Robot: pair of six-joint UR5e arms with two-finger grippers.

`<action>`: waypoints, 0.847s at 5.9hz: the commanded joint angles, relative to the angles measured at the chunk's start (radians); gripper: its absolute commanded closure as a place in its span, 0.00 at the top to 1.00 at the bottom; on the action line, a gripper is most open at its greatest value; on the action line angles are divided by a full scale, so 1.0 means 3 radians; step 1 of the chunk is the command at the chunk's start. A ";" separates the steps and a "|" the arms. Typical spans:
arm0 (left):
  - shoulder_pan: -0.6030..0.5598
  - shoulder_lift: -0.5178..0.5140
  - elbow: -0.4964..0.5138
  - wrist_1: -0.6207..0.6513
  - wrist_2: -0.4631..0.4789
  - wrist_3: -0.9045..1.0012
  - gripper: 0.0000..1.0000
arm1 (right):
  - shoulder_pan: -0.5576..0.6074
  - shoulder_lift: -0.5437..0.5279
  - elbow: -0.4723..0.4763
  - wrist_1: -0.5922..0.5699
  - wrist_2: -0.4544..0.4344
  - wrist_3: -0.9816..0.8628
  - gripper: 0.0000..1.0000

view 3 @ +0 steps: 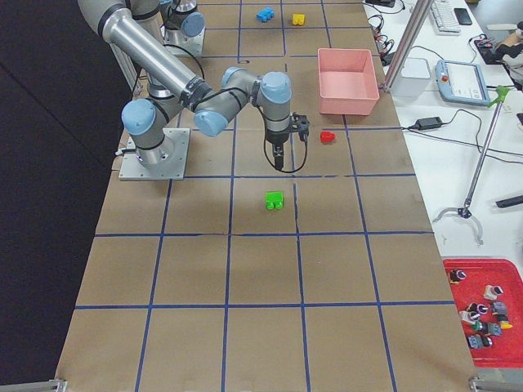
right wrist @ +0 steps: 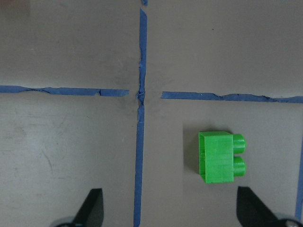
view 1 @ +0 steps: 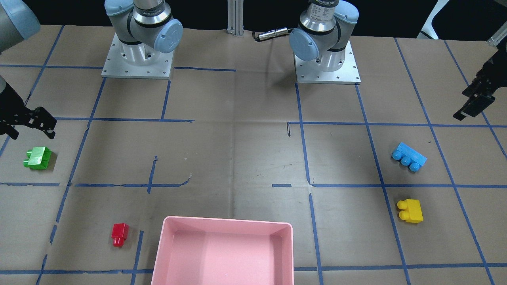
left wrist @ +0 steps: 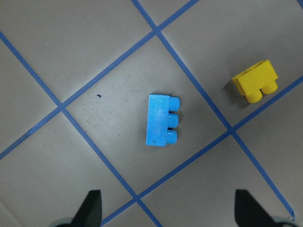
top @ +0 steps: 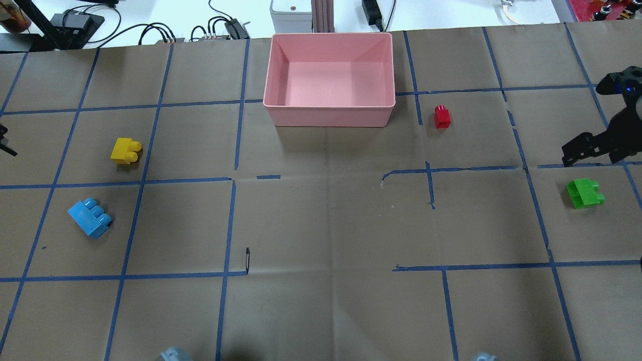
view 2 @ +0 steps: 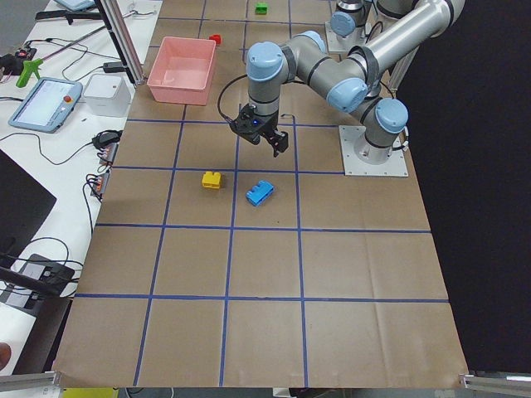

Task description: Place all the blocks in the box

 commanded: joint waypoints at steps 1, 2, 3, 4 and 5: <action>0.0000 -0.0158 -0.0463 0.0619 -0.0003 -0.0129 1.00 | -0.0171 0.0263 0.0240 -0.0615 0.0044 -0.0018 0.99; 0.0000 -0.0342 -0.0592 0.0931 -0.0003 -0.0129 1.00 | -0.0380 0.0350 0.0246 -0.0623 0.0065 -0.0120 0.99; 0.0000 -0.0536 -0.0613 0.1076 -0.0008 -0.0129 1.00 | -0.0412 0.0528 0.0236 -0.0749 0.0212 -0.0374 0.99; 0.0000 -0.0766 -0.0619 0.1245 -0.0003 -0.0129 1.00 | -0.0484 0.0672 0.0246 -0.1039 0.0284 -0.0452 0.99; 0.0000 -0.0976 -0.0619 0.1368 -0.0003 -0.0124 1.00 | -0.0510 0.0749 0.0261 -0.1042 0.0285 -0.0458 0.99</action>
